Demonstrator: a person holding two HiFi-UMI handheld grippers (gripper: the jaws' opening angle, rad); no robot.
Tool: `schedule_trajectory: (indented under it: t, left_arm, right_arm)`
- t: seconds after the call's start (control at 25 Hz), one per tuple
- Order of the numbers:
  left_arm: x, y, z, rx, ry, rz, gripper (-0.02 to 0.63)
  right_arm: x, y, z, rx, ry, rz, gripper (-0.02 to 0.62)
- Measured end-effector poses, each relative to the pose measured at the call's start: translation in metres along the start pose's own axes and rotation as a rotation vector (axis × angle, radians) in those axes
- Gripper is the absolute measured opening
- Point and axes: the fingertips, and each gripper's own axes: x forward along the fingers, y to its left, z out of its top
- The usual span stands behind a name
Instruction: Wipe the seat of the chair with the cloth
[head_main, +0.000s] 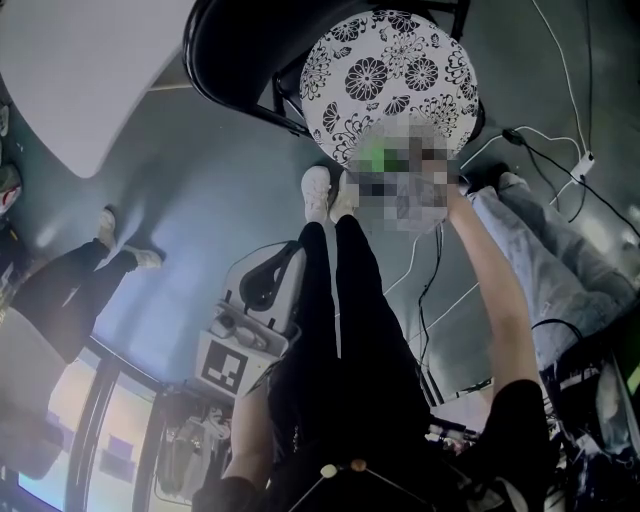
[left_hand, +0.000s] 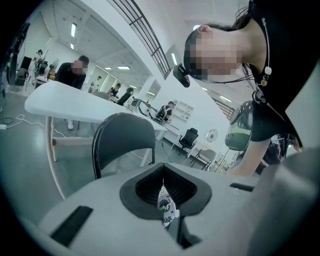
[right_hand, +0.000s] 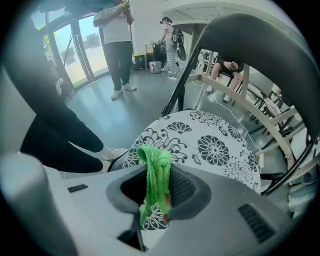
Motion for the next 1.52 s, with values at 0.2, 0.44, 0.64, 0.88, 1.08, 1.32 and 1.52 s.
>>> schedule_trajectory:
  t: [0.2, 0.44, 0.64, 0.88, 1.08, 1.32, 1.52]
  left_arm:
    - [0.002, 0.001, 0.003, -0.001, 0.001, -0.002, 0.005]
    - [0.004, 0.003, 0.004, -0.005, -0.002, -0.003, 0.005]
    - [0.008, 0.001, 0.006, -0.03, -0.013, -0.019, 0.005]
    - [0.011, 0.0, 0.002, -0.006, 0.011, -0.01, 0.005]
    - [0.014, 0.0, 0.002, -0.019, 0.009, -0.015, 0.005]
    - [0.017, -0.004, -0.001, -0.013, 0.018, -0.021, 0.005]
    - [0.018, -0.004, 0.0, -0.004, 0.022, -0.019, 0.005]
  right_arm:
    - [-0.006, -0.062, -0.011, 0.038, 0.021, -0.084, 0.097]
    - [-0.011, -0.151, -0.038, 0.089, 0.085, -0.188, 0.097]
    - [-0.021, -0.208, -0.055, 0.109, 0.146, -0.231, 0.095]
    - [-0.028, -0.235, -0.067, 0.071, 0.193, -0.246, 0.095]
    - [-0.027, -0.235, -0.091, 0.089, 0.236, -0.245, 0.095]
    - [-0.023, -0.21, -0.102, 0.17, 0.222, -0.202, 0.095]
    - [-0.015, -0.166, -0.104, 0.172, 0.216, -0.152, 0.095]
